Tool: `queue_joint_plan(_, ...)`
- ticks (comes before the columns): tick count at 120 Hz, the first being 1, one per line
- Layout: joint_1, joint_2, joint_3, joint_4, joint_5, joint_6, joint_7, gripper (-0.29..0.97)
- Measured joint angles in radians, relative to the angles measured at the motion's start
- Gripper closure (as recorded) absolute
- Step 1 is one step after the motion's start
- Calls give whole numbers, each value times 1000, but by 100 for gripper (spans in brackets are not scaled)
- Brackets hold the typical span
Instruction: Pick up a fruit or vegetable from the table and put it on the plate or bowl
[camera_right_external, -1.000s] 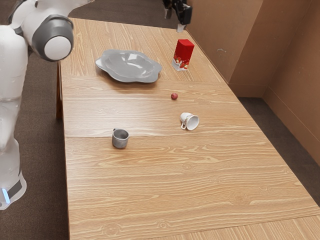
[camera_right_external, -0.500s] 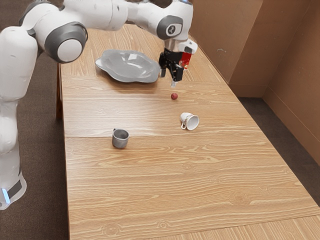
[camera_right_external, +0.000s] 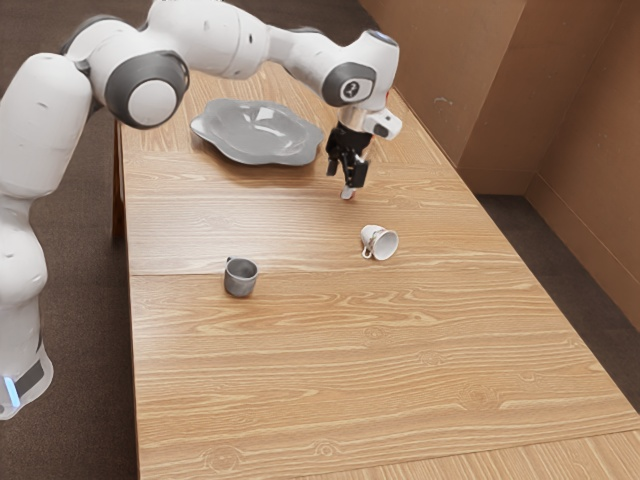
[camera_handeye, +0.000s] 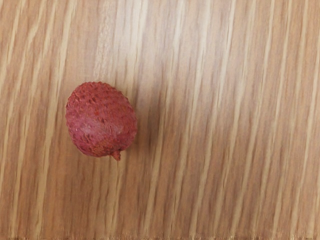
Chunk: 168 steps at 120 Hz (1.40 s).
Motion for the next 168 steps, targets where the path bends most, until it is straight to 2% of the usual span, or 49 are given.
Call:
queue_joint_plan(29,17,41,-31,47,31,-48,5,3)
queue_joint_plan(90,88,147,-99,174,44,-64,9,3)
queue_joint_plan(168,64,205,-92,256,61,-122,0,2)
